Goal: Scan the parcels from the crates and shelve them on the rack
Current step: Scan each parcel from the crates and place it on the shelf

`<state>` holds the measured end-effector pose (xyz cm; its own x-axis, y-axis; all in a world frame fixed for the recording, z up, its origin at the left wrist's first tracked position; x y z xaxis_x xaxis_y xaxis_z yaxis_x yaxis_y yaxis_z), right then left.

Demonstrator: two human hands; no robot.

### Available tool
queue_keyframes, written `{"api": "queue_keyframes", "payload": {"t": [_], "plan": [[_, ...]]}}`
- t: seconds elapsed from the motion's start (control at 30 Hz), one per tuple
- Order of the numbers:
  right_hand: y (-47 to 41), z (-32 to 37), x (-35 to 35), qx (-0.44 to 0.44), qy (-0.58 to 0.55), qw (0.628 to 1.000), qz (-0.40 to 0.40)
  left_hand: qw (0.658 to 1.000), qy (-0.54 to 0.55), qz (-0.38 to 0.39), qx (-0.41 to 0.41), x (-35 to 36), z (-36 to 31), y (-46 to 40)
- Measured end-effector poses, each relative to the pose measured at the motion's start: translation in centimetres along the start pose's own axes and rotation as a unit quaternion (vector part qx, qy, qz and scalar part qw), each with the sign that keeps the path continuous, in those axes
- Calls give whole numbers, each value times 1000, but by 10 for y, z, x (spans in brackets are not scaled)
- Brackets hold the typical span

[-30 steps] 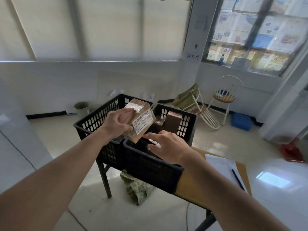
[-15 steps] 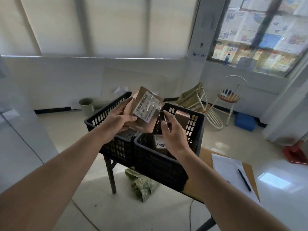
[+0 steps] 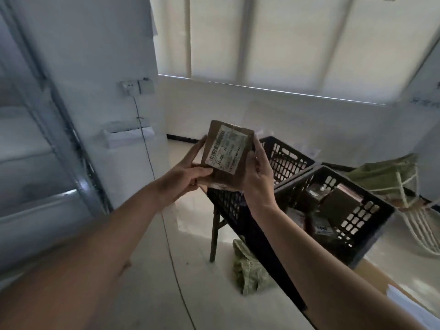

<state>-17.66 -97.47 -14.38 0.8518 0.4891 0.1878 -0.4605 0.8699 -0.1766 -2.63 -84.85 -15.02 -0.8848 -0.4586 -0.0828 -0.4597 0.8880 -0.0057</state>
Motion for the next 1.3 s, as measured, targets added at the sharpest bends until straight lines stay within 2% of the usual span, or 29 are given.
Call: {"api": "queue_keyframes", "payload": {"t": [0.17, 0.3, 0.4, 0.77, 0.87, 0.97, 1.1, 1.3], "plan": [[37, -10, 64, 10, -16, 993, 119, 987, -30, -155, 19, -46, 3, 72], [81, -9, 125, -18, -8, 979, 202, 953, -70, -291, 55, -88, 1, 138], [118, -11, 175, -13, -25, 966, 258, 928, -101, -350, 76, -125, -4, 190], [297, -13, 373, -32, -43, 923, 381, 850, -212, -477, 78, -279, -7, 418], [351, -13, 423, -30, -22, 919, 393, 832, -234, -499, 61, -322, -8, 480], [400, -10, 468, -34, -9, 912, 408, 801, -263, -535, 61, -358, -11, 535], [455, -11, 530, -12, -21, 900, 435, 744, -335, -574, 62, -405, -10, 597], [510, -33, 618, 16, -47, 878, 476, 717, -336, -610, 40, -479, 8, 657]]}}
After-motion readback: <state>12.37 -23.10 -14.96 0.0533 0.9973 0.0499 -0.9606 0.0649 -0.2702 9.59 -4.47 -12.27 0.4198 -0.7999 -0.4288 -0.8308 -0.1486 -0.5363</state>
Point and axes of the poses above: each hand's wrist, its own y-axis away from the middle knuckle, its own x-axis out of the palm, z = x × y, the point moved 4 cm from there along -y, towards the middle knuckle, and after that the axes turned 4 degrees about -z, right-handed, at the moved point
